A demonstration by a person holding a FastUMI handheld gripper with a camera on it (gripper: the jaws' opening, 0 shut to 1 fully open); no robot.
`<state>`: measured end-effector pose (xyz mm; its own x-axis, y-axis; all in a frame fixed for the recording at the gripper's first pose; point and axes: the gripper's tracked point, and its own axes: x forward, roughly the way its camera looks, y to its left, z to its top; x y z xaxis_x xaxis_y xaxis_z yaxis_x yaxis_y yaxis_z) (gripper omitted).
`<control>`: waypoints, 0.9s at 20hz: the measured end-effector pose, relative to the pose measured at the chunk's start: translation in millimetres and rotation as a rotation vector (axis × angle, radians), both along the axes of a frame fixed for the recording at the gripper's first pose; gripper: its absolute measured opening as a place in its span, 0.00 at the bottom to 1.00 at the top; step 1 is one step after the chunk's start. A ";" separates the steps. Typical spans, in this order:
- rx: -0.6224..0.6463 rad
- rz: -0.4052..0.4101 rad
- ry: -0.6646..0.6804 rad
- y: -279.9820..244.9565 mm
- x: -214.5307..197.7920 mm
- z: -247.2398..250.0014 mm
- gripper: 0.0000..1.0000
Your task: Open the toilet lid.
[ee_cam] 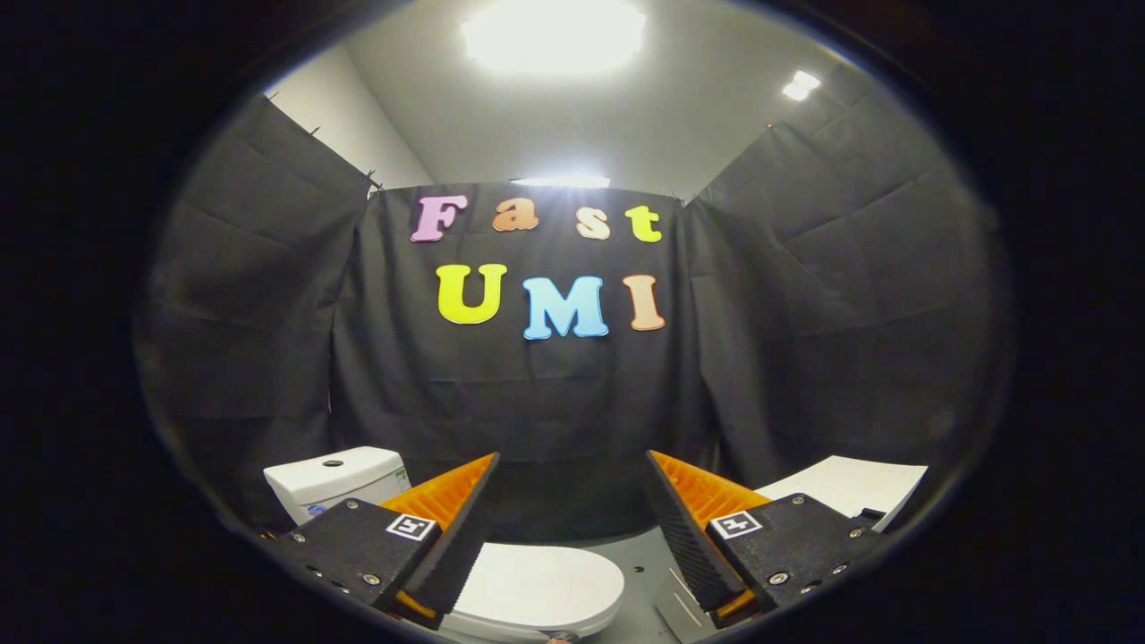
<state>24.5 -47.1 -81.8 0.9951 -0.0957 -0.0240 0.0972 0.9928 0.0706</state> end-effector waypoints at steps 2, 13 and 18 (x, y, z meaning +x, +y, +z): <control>-0.023 0.009 0.005 6.8 5.8 -13.9 0.95; 0.289 0.188 0.160 114.2 28.3 -130.5 0.96; 0.424 0.209 0.288 134.7 3.0 -198.3 0.97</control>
<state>27.5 87.5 -280.2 0.9395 0.1804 -0.2912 -0.0246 0.8834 0.4679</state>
